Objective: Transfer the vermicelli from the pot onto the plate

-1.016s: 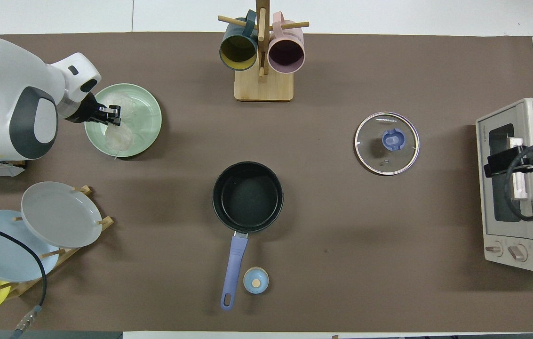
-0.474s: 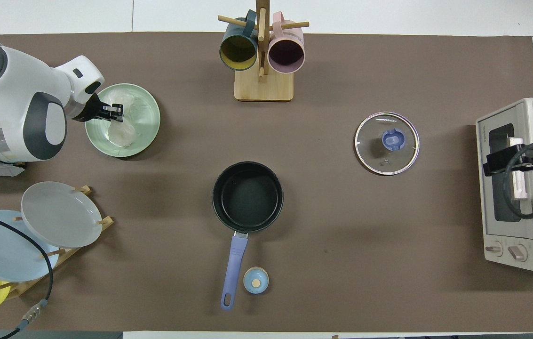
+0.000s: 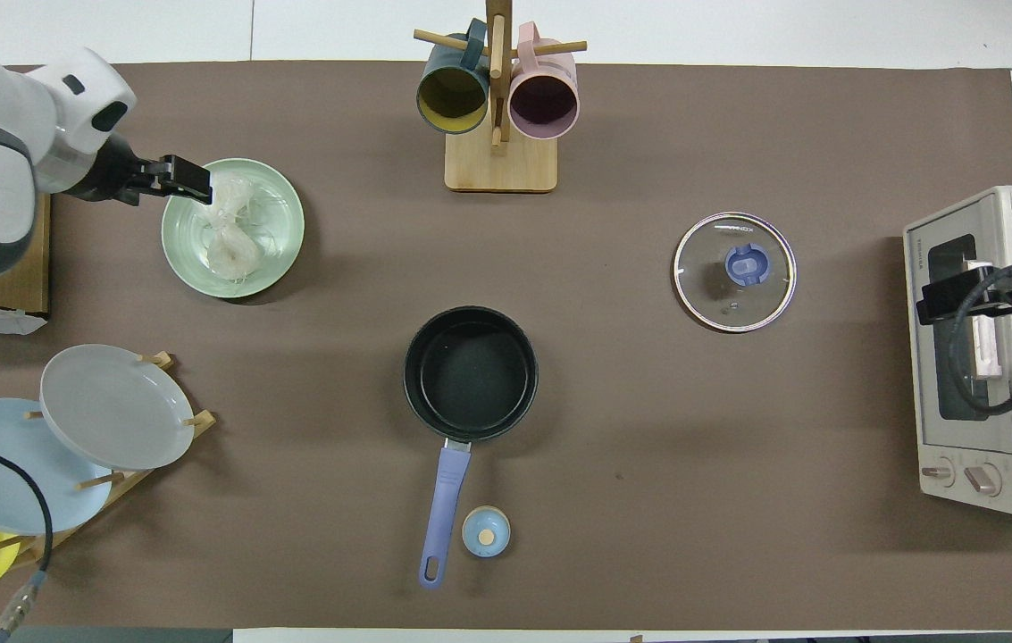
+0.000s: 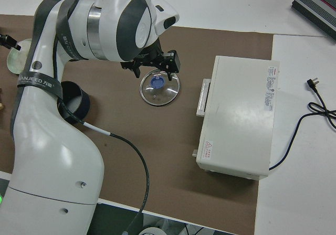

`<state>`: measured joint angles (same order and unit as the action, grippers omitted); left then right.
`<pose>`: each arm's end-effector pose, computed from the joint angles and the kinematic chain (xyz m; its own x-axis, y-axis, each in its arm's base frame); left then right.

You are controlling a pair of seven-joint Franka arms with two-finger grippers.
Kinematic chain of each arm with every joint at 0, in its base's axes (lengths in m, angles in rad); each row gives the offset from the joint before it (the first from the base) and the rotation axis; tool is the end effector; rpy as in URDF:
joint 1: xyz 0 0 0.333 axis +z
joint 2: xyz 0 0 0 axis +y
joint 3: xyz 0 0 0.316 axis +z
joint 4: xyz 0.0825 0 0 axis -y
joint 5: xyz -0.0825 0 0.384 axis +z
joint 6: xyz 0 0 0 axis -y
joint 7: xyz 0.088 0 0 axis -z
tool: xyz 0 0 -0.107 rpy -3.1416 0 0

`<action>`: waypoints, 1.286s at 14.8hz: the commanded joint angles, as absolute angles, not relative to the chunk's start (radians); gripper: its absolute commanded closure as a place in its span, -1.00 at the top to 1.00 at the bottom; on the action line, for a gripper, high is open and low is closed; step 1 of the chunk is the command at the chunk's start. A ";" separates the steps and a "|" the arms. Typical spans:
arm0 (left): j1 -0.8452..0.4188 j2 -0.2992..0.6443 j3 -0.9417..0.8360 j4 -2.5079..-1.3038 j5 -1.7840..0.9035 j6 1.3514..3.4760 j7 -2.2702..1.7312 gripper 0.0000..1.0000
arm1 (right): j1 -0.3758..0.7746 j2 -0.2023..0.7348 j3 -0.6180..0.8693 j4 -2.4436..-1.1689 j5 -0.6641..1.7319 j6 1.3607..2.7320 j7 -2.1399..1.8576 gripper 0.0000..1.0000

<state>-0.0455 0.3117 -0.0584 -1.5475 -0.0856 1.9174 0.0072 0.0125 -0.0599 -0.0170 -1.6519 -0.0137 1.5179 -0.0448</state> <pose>0.6574 -0.0702 0.4773 0.9953 -0.0779 0.0577 -0.0834 -0.9915 0.0994 0.5289 -0.0042 0.6145 0.9964 0.0397 -0.0745 0.0405 -0.9991 0.0094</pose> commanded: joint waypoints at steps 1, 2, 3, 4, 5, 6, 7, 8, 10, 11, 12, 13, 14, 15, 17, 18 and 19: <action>-0.049 0.163 -0.061 -1.557 -0.013 1.778 -0.070 1.00 | 0.014 -0.051 -0.009 -1.635 -0.041 1.534 -0.054 1.00; -0.051 0.116 -0.061 -1.557 -0.002 1.720 -0.072 1.00 | 0.014 -0.049 -0.009 -1.635 -0.040 1.528 -0.054 1.00; -0.051 0.082 -0.061 -1.557 -0.002 1.671 -0.072 1.00 | 0.014 -0.051 -0.009 -1.637 -0.040 1.525 -0.055 1.00; -0.049 0.039 -0.063 -1.565 -0.002 1.623 -0.072 1.00 | 0.014 -0.051 -0.009 -1.637 -0.038 1.522 -0.055 1.00; -0.049 0.006 -0.063 -1.578 -0.002 1.590 -0.080 1.00 | 0.012 -0.051 -0.009 -1.637 -0.038 1.522 -0.055 1.00; -0.049 -0.021 -0.064 -1.607 -0.002 1.574 -0.100 1.00 | 0.014 -0.051 -0.009 -1.637 -0.038 1.522 -0.055 1.00; -0.052 -0.046 -0.063 -1.646 -0.002 1.572 -0.115 1.00 | 0.014 -0.051 -0.009 -1.637 -0.038 1.522 -0.055 1.00; -0.057 -0.064 -0.061 -1.688 -0.002 1.581 -0.126 1.00 | 0.014 -0.051 -0.009 -1.637 -0.040 1.522 -0.055 1.00; -0.060 -0.081 -0.063 -1.723 -0.003 1.598 -0.127 1.00 | 0.014 -0.051 -0.009 -1.637 -0.040 1.520 -0.055 1.00; -0.064 -0.075 -0.061 -1.706 -0.005 1.585 -0.127 1.00 | 0.012 -0.051 -0.009 -1.638 -0.040 1.520 -0.055 1.00; -0.084 -0.065 -0.060 -1.677 -0.005 1.556 -0.127 1.00 | 0.014 -0.051 -0.009 -1.638 -0.040 1.520 -0.055 1.00; -0.087 -0.049 -0.058 -1.645 -0.006 1.510 -0.127 1.00 | 0.014 -0.051 -0.009 -1.637 -0.040 1.520 -0.055 1.00; -0.087 -0.038 -0.057 -1.611 -0.008 1.478 -0.127 1.00 | 0.014 -0.051 -0.009 -1.637 -0.040 1.520 -0.055 1.00; -0.087 -0.035 -0.058 -1.589 -0.009 1.471 -0.127 1.00 | 0.014 -0.051 -0.009 -1.637 -0.040 1.520 -0.054 1.00; -0.086 -0.031 -0.060 -1.583 -0.012 1.470 -0.126 1.00 | 0.014 -0.051 -0.009 -1.637 -0.040 1.520 -0.055 1.00; -0.086 -0.031 -0.060 -1.583 -0.014 1.477 -0.127 1.00 | 0.014 -0.051 -0.009 -1.637 -0.040 1.520 -0.055 1.00; -0.086 -0.034 -0.060 -1.585 -0.014 1.483 -0.126 1.00 | 0.014 -0.051 -0.009 -1.637 -0.040 1.520 -0.054 1.00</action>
<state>-0.0734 -0.0489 -0.0682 -1.6110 -0.0245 1.4990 -0.1143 0.0159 -0.0582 -0.0120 -1.6500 -0.0271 1.5255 -0.0456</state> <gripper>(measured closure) 0.000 0.000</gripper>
